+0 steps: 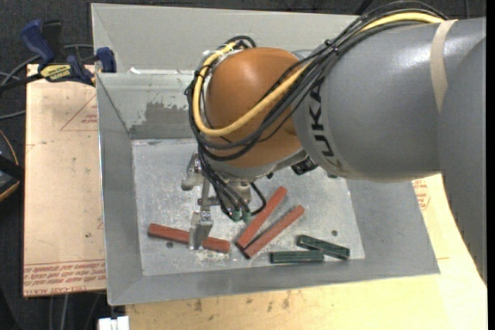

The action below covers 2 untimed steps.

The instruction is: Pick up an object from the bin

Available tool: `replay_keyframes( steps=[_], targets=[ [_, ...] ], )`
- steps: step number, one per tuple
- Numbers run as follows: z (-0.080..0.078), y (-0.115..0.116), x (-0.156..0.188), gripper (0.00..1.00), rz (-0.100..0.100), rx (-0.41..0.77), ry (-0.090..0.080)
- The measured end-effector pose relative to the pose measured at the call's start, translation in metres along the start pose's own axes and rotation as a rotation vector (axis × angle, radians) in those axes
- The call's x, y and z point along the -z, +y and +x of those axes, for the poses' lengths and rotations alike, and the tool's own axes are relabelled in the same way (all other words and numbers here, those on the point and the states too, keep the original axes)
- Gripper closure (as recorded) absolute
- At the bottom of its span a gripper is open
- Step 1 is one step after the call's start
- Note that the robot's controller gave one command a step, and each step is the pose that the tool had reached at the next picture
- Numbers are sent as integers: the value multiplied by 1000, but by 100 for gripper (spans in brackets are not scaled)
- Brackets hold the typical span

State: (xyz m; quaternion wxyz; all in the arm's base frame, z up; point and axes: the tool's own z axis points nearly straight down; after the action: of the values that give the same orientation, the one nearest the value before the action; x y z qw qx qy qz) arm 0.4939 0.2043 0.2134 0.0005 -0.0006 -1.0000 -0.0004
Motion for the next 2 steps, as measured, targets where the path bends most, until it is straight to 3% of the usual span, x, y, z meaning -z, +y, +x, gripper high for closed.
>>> replay_keyframes(
  steps=[2],
  targets=[
    [0, 0, -1, 0, -1, -2, -1]
  ],
)
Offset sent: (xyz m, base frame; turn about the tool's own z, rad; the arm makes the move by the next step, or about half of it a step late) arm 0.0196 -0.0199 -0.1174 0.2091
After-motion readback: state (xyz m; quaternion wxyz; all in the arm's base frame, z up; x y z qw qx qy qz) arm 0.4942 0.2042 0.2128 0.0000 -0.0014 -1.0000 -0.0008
